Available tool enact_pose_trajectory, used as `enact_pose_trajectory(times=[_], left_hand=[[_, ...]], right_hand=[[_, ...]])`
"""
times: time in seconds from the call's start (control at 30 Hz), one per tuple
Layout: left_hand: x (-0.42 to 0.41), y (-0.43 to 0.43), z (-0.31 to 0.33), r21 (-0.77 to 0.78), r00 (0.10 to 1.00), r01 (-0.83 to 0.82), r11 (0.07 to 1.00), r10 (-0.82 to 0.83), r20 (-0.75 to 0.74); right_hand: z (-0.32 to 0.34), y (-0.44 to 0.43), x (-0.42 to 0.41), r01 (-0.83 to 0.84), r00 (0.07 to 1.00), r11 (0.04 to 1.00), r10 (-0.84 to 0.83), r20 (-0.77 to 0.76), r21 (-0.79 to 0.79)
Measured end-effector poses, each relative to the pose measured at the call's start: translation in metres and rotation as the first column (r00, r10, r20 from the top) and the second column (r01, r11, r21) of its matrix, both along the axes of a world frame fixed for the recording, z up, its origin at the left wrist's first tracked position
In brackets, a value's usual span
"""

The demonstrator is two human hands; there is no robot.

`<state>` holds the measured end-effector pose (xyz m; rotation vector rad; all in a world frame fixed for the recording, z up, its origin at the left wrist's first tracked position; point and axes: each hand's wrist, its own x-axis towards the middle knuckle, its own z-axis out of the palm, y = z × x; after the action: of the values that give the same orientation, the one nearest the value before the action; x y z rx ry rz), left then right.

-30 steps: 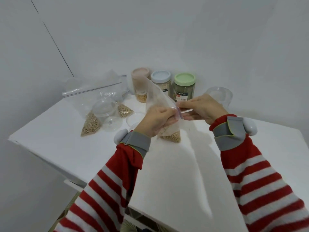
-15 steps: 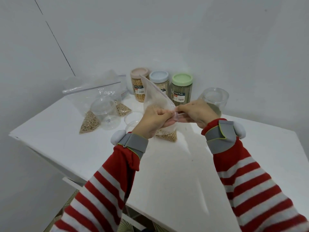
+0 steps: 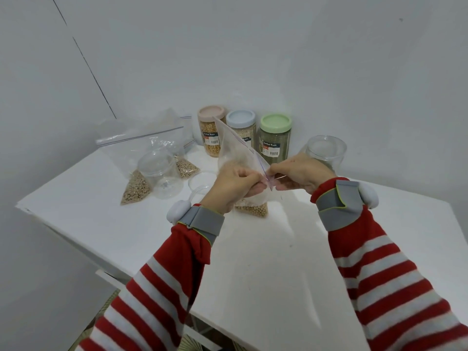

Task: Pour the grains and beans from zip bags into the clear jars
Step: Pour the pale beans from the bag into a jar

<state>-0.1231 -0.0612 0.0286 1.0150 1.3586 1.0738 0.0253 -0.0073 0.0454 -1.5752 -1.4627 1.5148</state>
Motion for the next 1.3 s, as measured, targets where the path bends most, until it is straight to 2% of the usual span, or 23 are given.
enact_pose_trajectory(times=[0.17,0.27,0.37,0.43,0.5,0.63,0.8,0.93,1.03,1.2,1.23,1.3], left_hand=[[0.007,0.002,-0.008,-0.019,0.995,-0.088,0.996,0.089,0.036],[0.004,0.000,-0.010,0.017,0.996,-0.084,0.996,0.084,0.027],[0.002,-0.001,-0.009,0.083,0.985,-0.079,0.993,0.090,-0.146],[0.001,-0.001,-0.006,0.152,0.931,-0.059,0.987,0.109,-0.348],[0.000,-0.001,-0.004,0.194,0.865,-0.025,0.981,0.119,-0.488],[-0.003,0.001,-0.006,0.212,0.786,0.007,0.977,0.126,-0.605],[-0.006,0.003,-0.009,0.230,0.767,-0.013,0.973,0.157,-0.622],[-0.010,0.003,-0.012,0.232,0.822,-0.037,0.972,0.162,-0.547],[-0.014,0.008,-0.010,0.201,0.825,-0.014,0.980,0.125,-0.551],[-0.030,0.037,0.021,0.005,0.828,-0.052,0.999,0.046,-0.559],[-0.032,0.045,0.028,-0.018,0.840,-0.067,0.998,0.046,-0.540],[-0.032,0.062,0.037,-0.101,0.914,-0.072,0.992,0.025,-0.405]], right_hand=[[0.001,-0.004,-0.004,0.018,0.995,1.000,-0.016,-0.101,0.019],[0.003,-0.005,-0.004,0.006,0.998,0.998,-0.002,-0.068,0.062],[-0.002,-0.008,-0.009,-0.014,0.998,0.988,0.005,0.057,0.153],[-0.008,-0.011,-0.015,-0.028,0.993,0.968,-0.003,0.122,0.249],[-0.013,-0.013,-0.019,-0.040,0.986,0.940,-0.019,0.167,0.340],[-0.014,-0.017,-0.024,-0.055,0.965,0.888,-0.070,0.253,0.457],[-0.012,-0.019,-0.031,-0.093,0.930,0.827,-0.127,0.345,0.555],[-0.010,-0.018,-0.031,-0.102,0.927,0.822,-0.126,0.353,0.560],[-0.009,-0.016,-0.029,-0.125,0.930,0.820,-0.099,0.353,0.559],[-0.006,-0.008,-0.021,-0.112,0.983,0.875,0.028,0.182,0.470],[-0.005,-0.006,-0.020,-0.138,0.984,0.884,0.069,0.167,0.448],[-0.005,0.000,-0.020,-0.186,0.982,0.903,0.155,0.110,0.388]])
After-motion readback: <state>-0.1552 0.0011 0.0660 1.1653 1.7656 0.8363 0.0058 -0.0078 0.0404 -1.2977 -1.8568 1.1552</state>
